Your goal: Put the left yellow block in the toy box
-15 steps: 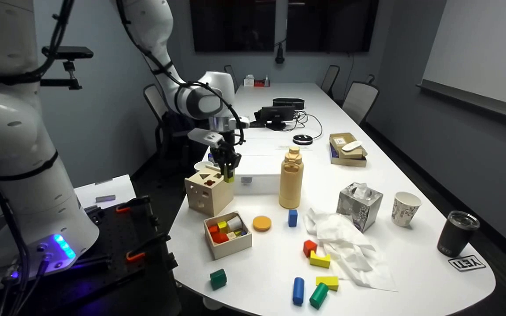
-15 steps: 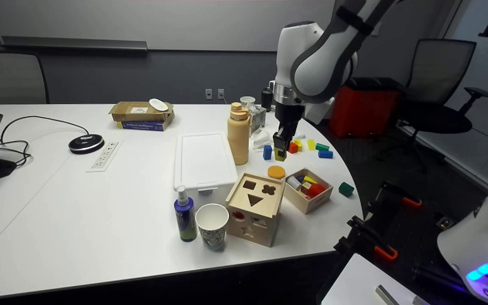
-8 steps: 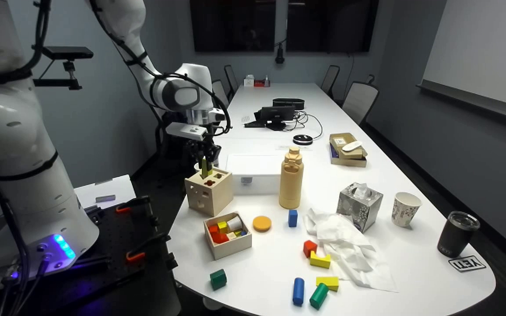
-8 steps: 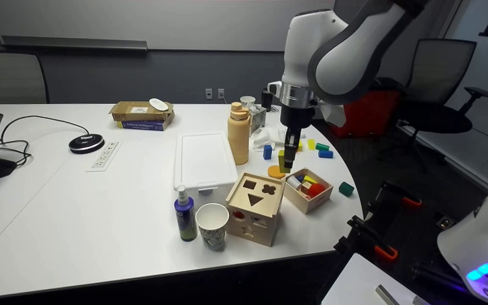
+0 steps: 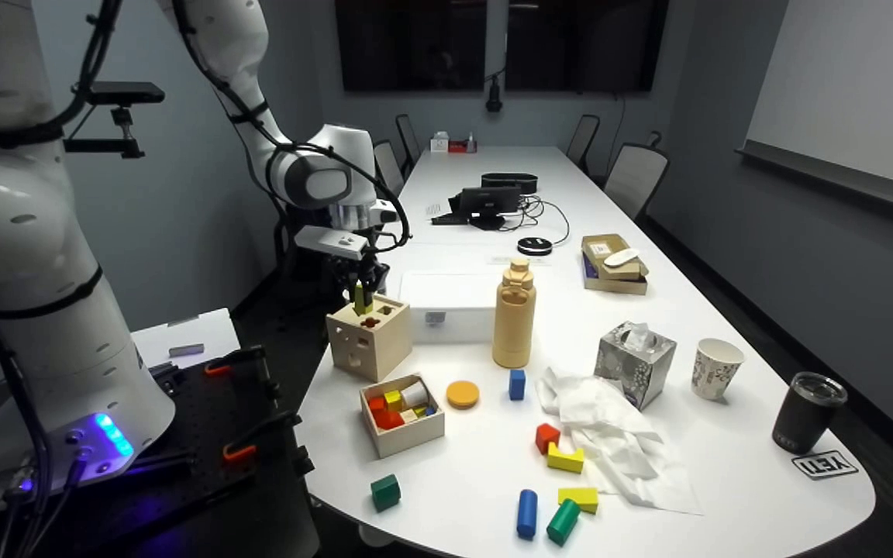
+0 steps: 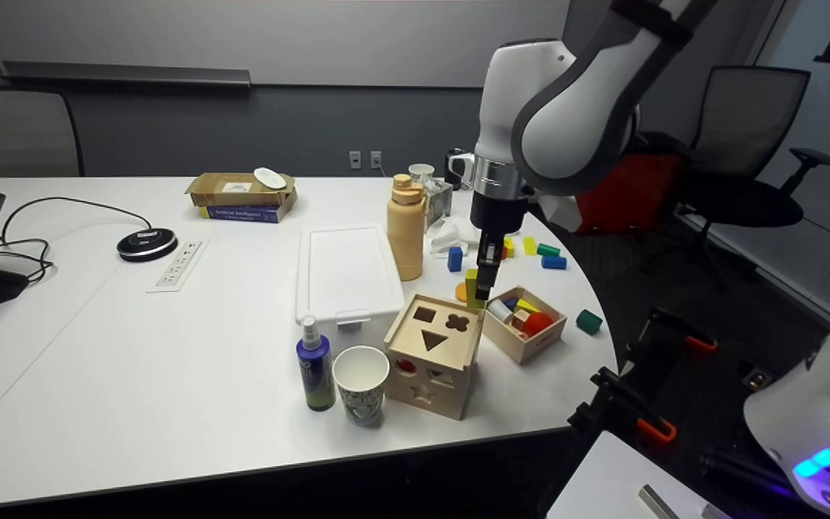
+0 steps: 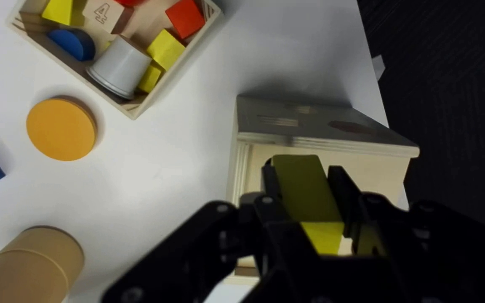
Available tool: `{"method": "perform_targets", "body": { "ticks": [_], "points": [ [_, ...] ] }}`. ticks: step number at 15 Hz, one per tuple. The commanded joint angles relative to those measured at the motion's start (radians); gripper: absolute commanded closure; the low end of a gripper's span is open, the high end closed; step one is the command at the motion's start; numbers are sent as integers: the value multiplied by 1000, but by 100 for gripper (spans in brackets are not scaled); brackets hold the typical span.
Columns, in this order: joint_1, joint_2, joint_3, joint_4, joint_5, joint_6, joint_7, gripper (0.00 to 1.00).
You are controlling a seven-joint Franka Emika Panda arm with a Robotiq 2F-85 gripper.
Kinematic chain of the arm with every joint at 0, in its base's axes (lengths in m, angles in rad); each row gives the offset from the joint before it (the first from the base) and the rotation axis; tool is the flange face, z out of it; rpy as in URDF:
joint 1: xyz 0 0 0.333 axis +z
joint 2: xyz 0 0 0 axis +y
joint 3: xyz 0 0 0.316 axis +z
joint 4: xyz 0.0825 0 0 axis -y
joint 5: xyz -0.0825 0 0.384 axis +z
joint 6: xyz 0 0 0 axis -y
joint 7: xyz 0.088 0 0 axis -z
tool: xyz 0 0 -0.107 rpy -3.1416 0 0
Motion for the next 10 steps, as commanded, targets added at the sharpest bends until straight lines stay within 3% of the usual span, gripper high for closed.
{"method": "perform_targets", "body": {
  "ticks": [1, 10],
  "points": [
    [-34, 60, 51, 40, 64, 49, -50, 92],
    [-95, 224, 84, 180, 13, 102, -16, 92]
  ]
}}
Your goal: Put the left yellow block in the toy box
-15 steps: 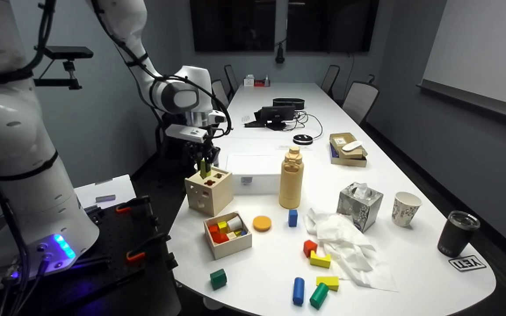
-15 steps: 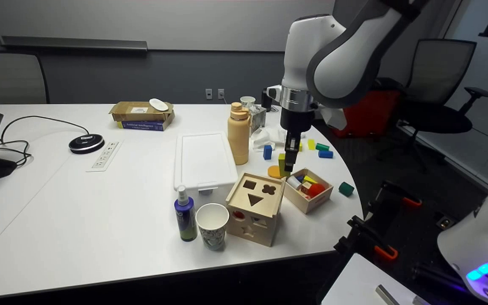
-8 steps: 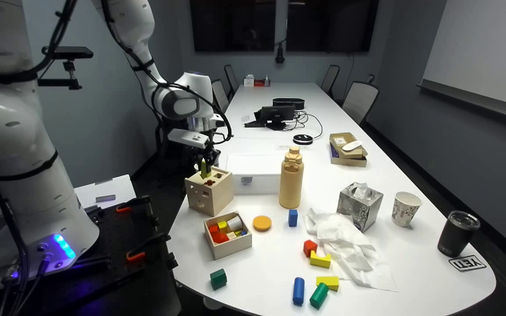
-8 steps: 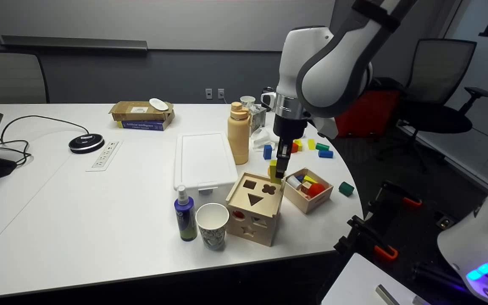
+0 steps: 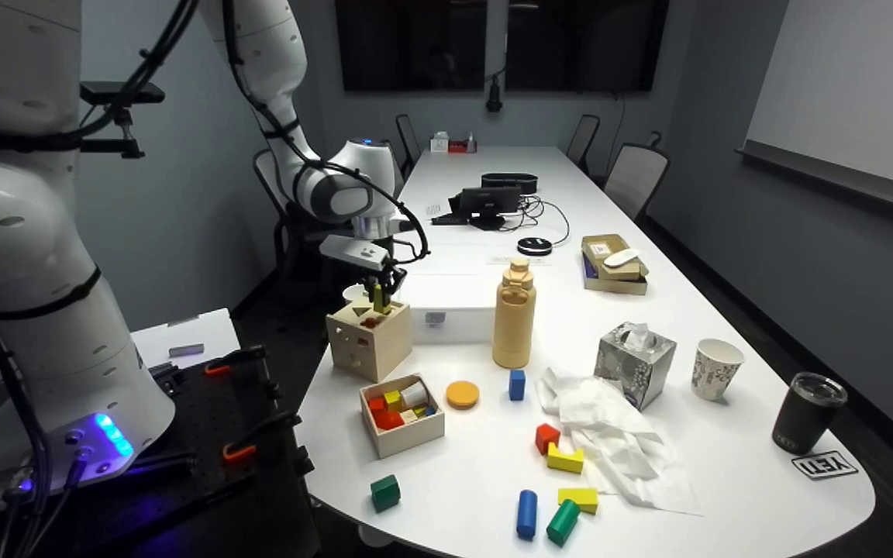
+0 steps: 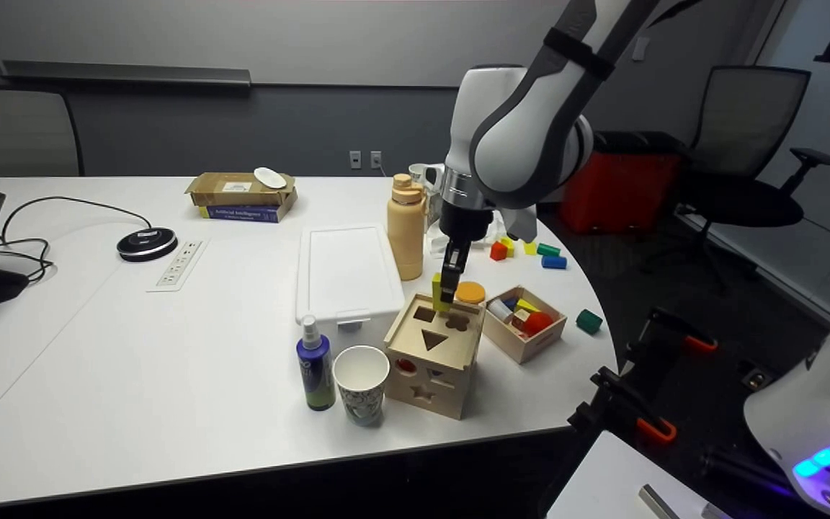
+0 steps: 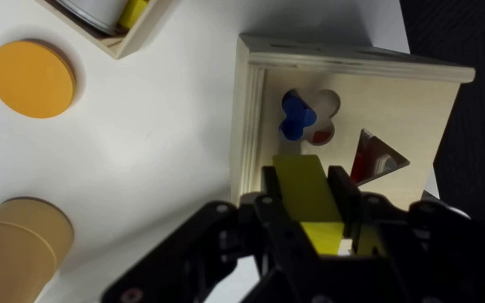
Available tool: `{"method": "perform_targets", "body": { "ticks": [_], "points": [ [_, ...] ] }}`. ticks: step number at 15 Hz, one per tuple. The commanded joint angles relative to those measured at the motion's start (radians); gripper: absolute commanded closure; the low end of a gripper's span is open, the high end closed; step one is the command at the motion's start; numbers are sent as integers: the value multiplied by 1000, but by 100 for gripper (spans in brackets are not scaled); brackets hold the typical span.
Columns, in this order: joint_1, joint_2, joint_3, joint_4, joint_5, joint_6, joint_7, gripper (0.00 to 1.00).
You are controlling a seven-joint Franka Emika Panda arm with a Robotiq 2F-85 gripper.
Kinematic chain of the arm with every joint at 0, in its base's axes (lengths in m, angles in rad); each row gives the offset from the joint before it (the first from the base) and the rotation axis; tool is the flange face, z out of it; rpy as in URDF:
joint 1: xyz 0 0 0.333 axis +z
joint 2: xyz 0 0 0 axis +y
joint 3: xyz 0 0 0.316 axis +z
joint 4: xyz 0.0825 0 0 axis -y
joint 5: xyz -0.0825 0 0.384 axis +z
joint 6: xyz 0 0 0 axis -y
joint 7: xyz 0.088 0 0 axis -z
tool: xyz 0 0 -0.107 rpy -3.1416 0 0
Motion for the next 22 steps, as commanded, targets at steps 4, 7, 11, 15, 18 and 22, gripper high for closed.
{"method": "perform_targets", "body": {
  "ticks": [4, 7, 11, 15, 18, 22],
  "points": [
    [-38, 83, 23, 54, -39, 26, 11, 92],
    [-40, 86, 37, 63, -38, 28, 17, 92],
    [-35, 92, 49, 71, -40, 29, 19, 92],
    [-29, 104, 46, 74, -54, 43, 24, 92],
    [-29, 109, 47, 75, -65, 67, 27, 92],
    [-26, 125, 43, 80, -86, 90, 40, 92]
  ]
}}
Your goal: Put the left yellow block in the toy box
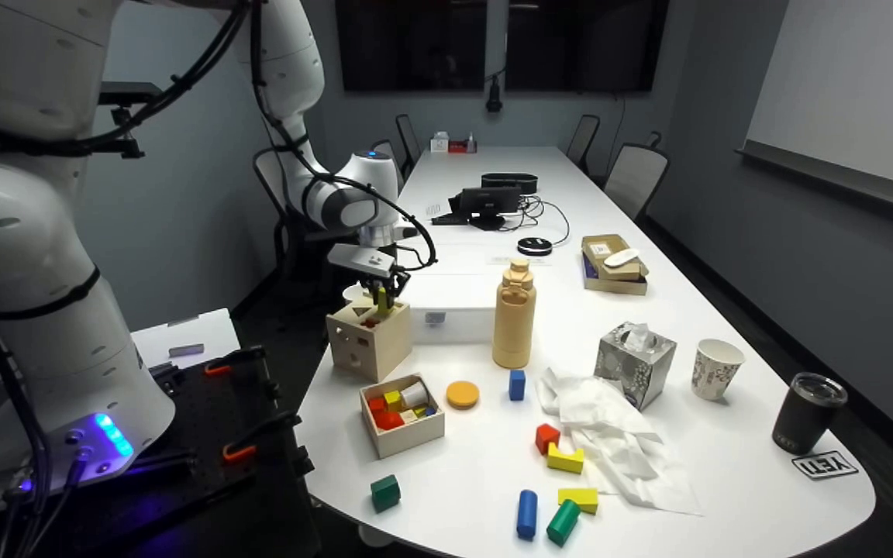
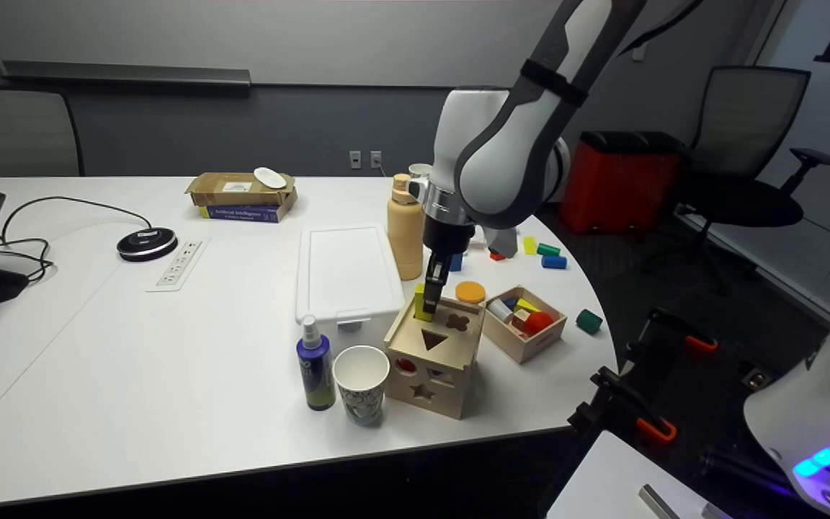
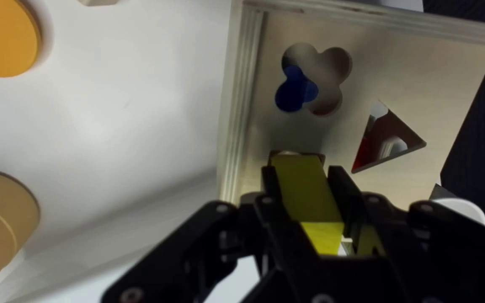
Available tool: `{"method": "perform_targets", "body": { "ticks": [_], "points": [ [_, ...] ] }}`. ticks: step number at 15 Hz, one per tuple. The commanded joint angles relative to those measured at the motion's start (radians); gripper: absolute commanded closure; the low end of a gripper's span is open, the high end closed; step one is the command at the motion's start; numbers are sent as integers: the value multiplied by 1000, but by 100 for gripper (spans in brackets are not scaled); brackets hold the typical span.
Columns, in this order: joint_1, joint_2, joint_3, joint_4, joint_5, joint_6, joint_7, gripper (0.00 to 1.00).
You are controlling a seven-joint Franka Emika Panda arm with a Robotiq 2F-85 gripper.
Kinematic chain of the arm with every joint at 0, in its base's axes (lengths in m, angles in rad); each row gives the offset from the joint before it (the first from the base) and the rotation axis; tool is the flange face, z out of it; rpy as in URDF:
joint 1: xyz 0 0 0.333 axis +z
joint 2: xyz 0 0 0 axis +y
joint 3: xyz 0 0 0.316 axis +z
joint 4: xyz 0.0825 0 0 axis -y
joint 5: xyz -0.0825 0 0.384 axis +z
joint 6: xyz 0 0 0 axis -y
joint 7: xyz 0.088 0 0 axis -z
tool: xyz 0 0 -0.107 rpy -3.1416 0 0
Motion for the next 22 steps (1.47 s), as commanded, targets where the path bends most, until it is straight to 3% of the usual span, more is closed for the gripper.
{"method": "perform_targets", "body": {
  "ticks": [1, 4, 5, 7, 11, 22],
  "points": [
    [-1, 18, -2, 10, -36, 32, 39, 92],
    [5, 22, -10, 12, -52, 23, 59, 92],
    [9, 22, -15, 14, -59, 21, 65, 44],
    [11, 19, -18, 18, -65, 7, 80, 34],
    [8, 8, -14, 20, -61, -7, 85, 4],
    [-10, -134, 7, -13, -33, -108, 77, 0]
  ]
}}
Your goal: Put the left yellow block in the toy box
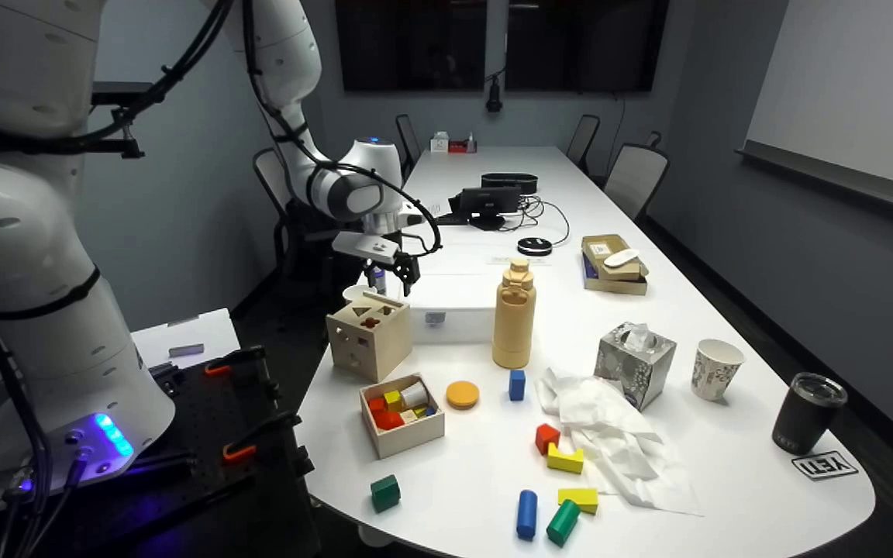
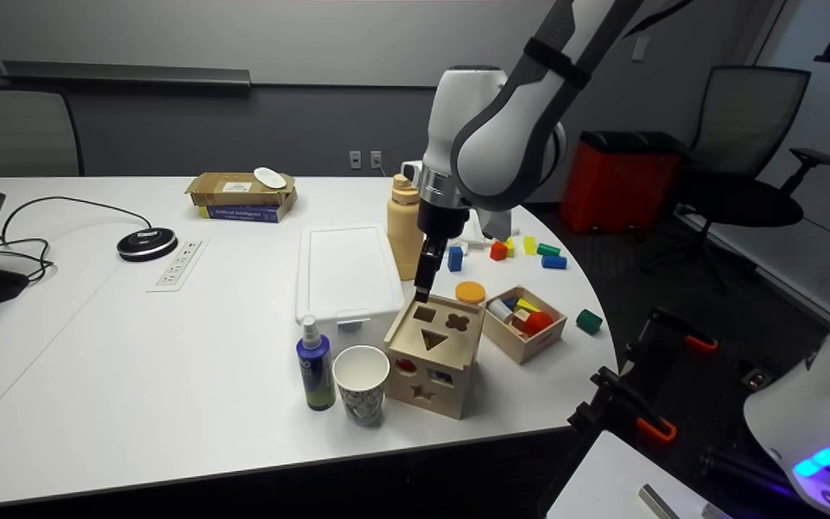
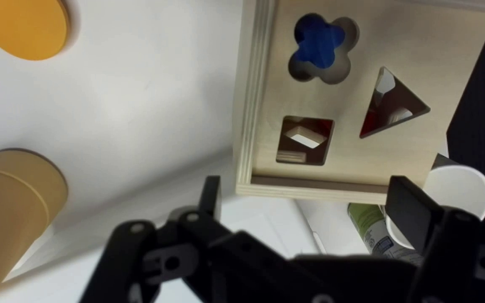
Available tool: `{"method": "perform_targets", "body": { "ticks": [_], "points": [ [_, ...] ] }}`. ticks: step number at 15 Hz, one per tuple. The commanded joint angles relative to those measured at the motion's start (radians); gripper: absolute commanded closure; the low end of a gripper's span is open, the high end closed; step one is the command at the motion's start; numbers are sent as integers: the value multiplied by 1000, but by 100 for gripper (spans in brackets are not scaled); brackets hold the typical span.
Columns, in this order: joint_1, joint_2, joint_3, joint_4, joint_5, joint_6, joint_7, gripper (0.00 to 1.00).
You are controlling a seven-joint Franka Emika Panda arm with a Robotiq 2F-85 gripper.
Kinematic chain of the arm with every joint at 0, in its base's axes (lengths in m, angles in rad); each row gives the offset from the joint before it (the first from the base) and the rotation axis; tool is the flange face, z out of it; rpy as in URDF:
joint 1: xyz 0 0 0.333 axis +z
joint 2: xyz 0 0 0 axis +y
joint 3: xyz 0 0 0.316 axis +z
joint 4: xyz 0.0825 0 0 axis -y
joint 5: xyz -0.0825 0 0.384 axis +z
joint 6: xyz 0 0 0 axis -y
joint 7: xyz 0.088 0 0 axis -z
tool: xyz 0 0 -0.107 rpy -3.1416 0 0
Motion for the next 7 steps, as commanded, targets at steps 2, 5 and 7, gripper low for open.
{"method": "perform_targets", "body": {
  "ticks": [2, 5, 7],
  "points": [
    [-2, -112, -1, -37, 11, -66, 23, 0],
    [8, -134, -18, -36, 3, -68, 26, 0],
    [13, -146, -32, -46, -6, -63, 31, 0]
  ]
}}
